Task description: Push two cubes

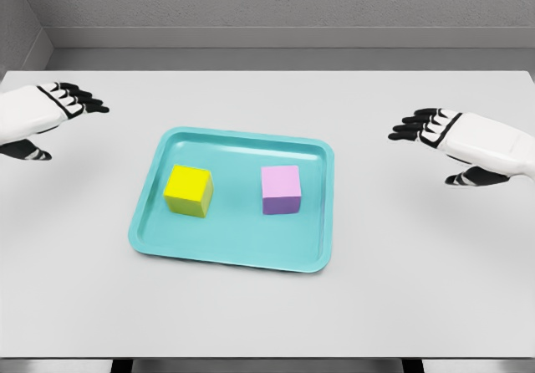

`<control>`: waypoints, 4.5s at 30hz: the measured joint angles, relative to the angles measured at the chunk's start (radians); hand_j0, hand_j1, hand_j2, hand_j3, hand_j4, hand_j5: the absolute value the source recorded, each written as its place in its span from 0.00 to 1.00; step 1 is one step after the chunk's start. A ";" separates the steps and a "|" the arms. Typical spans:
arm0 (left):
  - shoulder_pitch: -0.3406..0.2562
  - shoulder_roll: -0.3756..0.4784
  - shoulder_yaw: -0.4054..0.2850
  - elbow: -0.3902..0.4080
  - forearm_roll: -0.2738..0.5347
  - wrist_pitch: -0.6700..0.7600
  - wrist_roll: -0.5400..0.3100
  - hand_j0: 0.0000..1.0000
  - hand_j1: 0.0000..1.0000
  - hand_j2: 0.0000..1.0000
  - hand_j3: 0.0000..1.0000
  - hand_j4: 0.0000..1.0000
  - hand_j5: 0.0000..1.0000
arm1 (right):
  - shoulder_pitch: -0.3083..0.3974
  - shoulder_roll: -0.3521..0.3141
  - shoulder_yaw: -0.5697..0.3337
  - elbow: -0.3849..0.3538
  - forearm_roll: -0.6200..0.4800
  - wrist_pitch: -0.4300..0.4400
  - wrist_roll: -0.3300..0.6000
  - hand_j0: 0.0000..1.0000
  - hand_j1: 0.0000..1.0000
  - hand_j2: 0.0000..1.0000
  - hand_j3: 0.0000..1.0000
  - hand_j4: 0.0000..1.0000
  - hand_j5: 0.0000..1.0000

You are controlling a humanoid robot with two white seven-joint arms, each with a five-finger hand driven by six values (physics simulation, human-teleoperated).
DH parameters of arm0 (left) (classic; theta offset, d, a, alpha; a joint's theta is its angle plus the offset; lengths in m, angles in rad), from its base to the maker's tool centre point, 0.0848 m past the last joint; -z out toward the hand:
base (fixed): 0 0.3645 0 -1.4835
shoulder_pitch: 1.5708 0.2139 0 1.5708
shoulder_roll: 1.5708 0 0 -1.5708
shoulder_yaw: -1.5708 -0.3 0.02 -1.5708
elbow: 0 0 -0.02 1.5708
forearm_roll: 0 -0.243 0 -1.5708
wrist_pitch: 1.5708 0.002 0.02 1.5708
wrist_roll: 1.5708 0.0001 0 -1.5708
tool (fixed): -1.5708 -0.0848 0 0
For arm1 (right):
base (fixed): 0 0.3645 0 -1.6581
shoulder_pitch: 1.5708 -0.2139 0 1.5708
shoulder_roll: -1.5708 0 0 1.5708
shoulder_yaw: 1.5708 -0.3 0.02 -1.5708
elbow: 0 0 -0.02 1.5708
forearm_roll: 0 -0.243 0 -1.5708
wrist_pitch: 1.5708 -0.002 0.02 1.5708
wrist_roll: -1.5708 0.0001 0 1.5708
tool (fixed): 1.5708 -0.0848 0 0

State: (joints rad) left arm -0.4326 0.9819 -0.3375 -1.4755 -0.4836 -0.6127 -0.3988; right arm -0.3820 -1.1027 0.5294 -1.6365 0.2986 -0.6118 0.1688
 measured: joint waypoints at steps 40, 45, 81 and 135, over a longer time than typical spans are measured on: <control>0.029 -0.057 -0.124 -0.140 -0.130 0.000 -0.063 0.73 0.73 0.73 0.73 0.73 0.73 | -0.161 0.339 0.069 0.092 0.240 -0.001 0.377 0.59 0.59 0.59 0.59 0.59 0.59; 0.029 -0.069 -0.128 -0.149 -0.131 0.000 -0.064 0.73 0.73 0.73 0.73 0.73 0.73 | -0.164 0.368 0.073 0.088 0.269 -0.001 0.378 0.59 0.59 0.59 0.59 0.59 0.59; 0.048 -0.177 -0.130 -0.205 -0.136 0.000 -0.146 0.73 0.73 0.73 0.73 0.73 0.73 | -0.186 0.502 0.090 0.077 0.378 -0.002 0.418 0.59 0.59 0.59 0.59 0.59 0.59; 0.020 -0.210 -0.113 -0.138 -0.152 0.000 -0.182 0.65 0.65 0.65 0.65 0.65 0.65 | -0.265 0.681 0.129 0.223 0.429 -0.001 0.416 0.59 0.59 0.59 0.59 0.59 0.59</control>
State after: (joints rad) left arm -0.4126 0.7719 -0.4505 -1.6135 -0.6352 -0.6132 -0.5810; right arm -0.6473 -0.4212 0.6589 -1.4135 0.7274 -0.6127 0.5852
